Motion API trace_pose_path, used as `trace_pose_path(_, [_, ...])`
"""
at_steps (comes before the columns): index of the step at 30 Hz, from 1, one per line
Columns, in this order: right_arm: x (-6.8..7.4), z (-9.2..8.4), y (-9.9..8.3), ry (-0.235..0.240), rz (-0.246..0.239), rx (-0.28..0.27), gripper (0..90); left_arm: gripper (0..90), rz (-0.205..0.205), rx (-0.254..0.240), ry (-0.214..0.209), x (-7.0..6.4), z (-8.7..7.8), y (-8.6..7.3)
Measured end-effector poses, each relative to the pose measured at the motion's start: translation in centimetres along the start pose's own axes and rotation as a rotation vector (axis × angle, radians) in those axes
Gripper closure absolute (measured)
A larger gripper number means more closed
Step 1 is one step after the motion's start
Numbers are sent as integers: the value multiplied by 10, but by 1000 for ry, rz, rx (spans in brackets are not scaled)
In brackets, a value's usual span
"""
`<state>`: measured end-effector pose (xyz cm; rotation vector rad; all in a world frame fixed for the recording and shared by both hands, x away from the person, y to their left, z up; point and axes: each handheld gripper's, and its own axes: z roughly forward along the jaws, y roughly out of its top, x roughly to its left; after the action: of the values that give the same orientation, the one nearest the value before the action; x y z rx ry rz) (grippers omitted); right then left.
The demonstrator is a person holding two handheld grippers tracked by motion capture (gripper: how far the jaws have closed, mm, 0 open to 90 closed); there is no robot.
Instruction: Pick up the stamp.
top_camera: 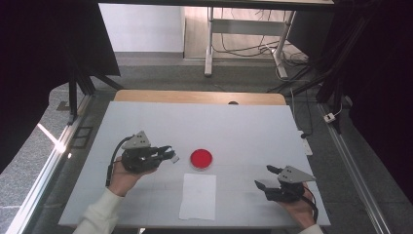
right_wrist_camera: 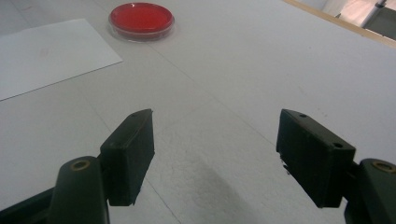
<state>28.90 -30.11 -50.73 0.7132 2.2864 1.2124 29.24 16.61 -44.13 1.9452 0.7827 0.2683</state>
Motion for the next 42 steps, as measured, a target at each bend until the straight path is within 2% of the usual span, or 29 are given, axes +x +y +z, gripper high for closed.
trace_pose_path(13, [0,-1,0,-10,-1,2,275,753,26,12,-41,-16,23,12])
trace_pose_path(22, [-3,1,1,-3,15,-16,275,753,22,22,-72,-22,40,18])
trace_pose_path(25, [-3,2,2,-13,10,-13,275,753,20,23,-71,-24,44,20])
trace_pose_path(28, [-2,2,2,-2,8,-17,274,753,23,23,-69,-26,47,22])
trace_pose_path(36, [-3,2,1,-22,19,-4,273,753,34,34,-88,-32,59,25])
trace_pose_path(37, [-2,3,0,-10,23,-16,273,753,36,37,-87,-33,60,25])
trace_pose_path(39, [-2,2,1,-11,11,1,272,753,42,41,-86,-35,61,25])
trace_pose_path(42, [-2,1,1,-13,15,-8,273,753,39,43,-85,-35,63,24])
